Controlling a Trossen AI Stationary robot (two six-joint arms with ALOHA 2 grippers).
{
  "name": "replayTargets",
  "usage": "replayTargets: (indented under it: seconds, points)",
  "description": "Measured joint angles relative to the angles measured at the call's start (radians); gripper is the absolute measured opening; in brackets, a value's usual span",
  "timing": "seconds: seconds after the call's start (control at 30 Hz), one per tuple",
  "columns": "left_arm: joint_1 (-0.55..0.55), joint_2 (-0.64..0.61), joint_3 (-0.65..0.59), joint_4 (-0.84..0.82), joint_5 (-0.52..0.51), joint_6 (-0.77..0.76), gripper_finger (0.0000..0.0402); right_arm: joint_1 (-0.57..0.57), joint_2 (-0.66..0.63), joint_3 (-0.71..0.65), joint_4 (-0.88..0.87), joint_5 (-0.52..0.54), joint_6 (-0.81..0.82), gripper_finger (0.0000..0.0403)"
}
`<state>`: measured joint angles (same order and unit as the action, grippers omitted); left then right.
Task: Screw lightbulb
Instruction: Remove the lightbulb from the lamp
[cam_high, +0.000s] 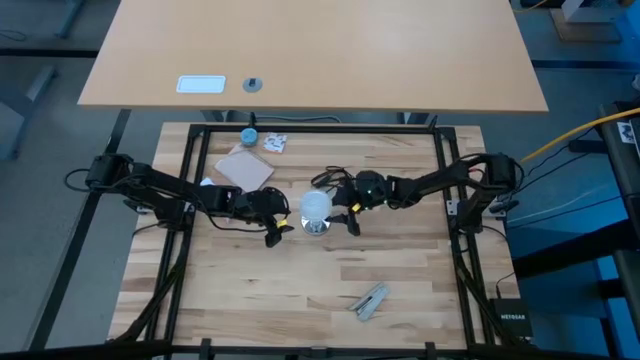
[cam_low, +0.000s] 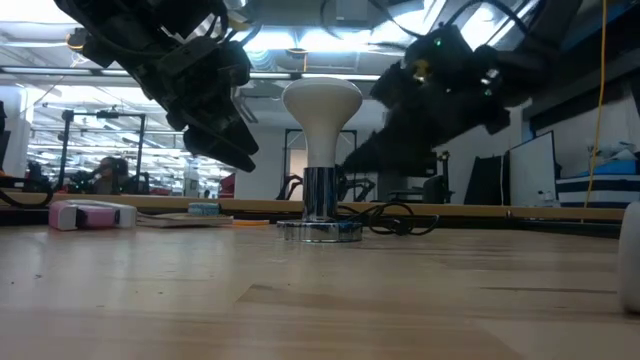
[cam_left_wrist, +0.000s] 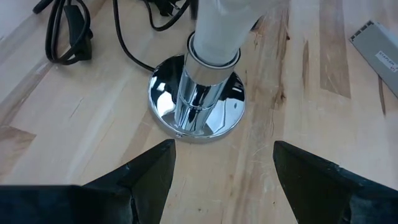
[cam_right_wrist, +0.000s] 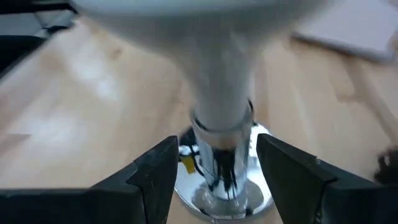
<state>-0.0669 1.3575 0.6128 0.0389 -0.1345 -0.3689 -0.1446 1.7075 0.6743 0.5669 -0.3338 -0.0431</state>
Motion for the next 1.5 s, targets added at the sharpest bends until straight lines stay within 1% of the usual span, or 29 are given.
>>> replayTargets:
  seconds: [0.13, 0.23, 0.4, 0.47, 0.57, 0.6, 0.7, 0.8, 0.93, 1.0, 1.03, 1.1, 1.13, 1.17, 1.23, 1.33, 1.4, 1.43, 1.47, 1.5]
  points:
    - [-0.005, 0.000, 0.000, -0.001, 0.000, -0.012, 0.0263, -0.021, -0.101, 0.000, -0.111, -0.110, -0.048, 0.0225]
    - [-0.005, 0.000, 0.000, -0.001, 0.000, -0.020, 0.0263, -0.029, -0.210, 0.000, -0.265, -0.183, -0.067, 0.0225]
    - [-0.005, 0.000, 0.000, 0.000, -0.001, -0.032, 0.0263, -0.028, -0.432, 0.000, -0.560, -0.246, -0.069, 0.0225]
    - [-0.005, 0.000, 0.000, 0.001, -0.012, -0.048, 0.0263, -0.025, -0.507, 0.000, -0.654, -0.226, -0.083, 0.0225]
    - [-0.005, 0.000, 0.000, 0.002, -0.037, -0.066, 0.0263, -0.006, -0.571, 0.000, -0.708, -0.099, -0.130, 0.0225]
    - [-0.004, 0.000, 0.000, 0.002, -0.041, -0.070, 0.0263, 0.000, -0.581, 0.000, -0.721, -0.072, -0.137, 0.0225]
    - [-0.004, 0.000, 0.000, 0.002, -0.046, -0.077, 0.0263, -0.004, -0.626, 0.000, -0.787, -0.071, -0.179, 0.0225]
    - [-0.004, 0.000, 0.000, 0.000, -0.045, -0.078, 0.0263, -0.022, -0.711, 0.000, -0.883, -0.074, -0.206, 0.0225]
    - [-0.004, 0.000, 0.000, 0.000, -0.045, -0.078, 0.0263, -0.047, -0.889, 0.002, -0.993, -0.075, -0.248, 0.0225]
    - [-0.004, 0.000, 0.000, 0.000, -0.046, -0.078, 0.0263, -0.054, -0.990, 0.002, -1.028, -0.022, -0.301, 0.0225]
    - [-0.004, 0.000, 0.000, -0.001, -0.045, -0.078, 0.0263, -0.052, -1.041, -0.003, -1.026, 0.036, -0.334, 0.0225]
    - [-0.004, 0.000, 0.000, 0.000, -0.046, -0.078, 0.0263, -0.051, -1.134, -0.045, -0.962, 0.188, -0.380, 0.0225]
    - [-0.004, 0.000, 0.000, 0.000, -0.045, -0.078, 0.0263, -0.052, -1.178, -0.085, -0.900, 0.248, -0.385, 0.0225]
    - [-0.004, 0.000, 0.000, -0.001, -0.045, -0.078, 0.0263, -0.053, -1.211, -0.135, -0.817, 0.284, -0.386, 0.0225]
    - [-0.004, 0.000, 0.000, -0.001, -0.046, -0.081, 0.0263, -0.053, -1.263, -0.261, -0.648, 0.307, -0.387, 0.0225]
    - [-0.004, 0.000, 0.000, -0.001, -0.045, -0.080, 0.0263, -0.052, -1.306, -0.474, -0.331, 0.278, -0.368, 0.0225]
    - [-0.004, 0.000, 0.000, 0.000, -0.045, -0.080, 0.0263, -0.052, -1.303, -0.614, -0.093, 0.259, -0.301, 0.0225]
    - [-0.004, 0.000, 0.000, -0.001, -0.045, -0.080, 0.0263, -0.052, -1.293, -0.665, -0.004, 0.258, -0.262, 0.0225]
    - [-0.004, 0.000, 0.000, 0.000, -0.045, -0.079, 0.0263, -0.052, -1.272, -0.661, 0.008, 0.278, -0.223, 0.0225]
    - [-0.004, 0.000, 0.000, 0.001, -0.046, -0.079, 0.0263, -0.052, -1.263, -0.653, -0.034, 0.294, -0.197, 0.0225]
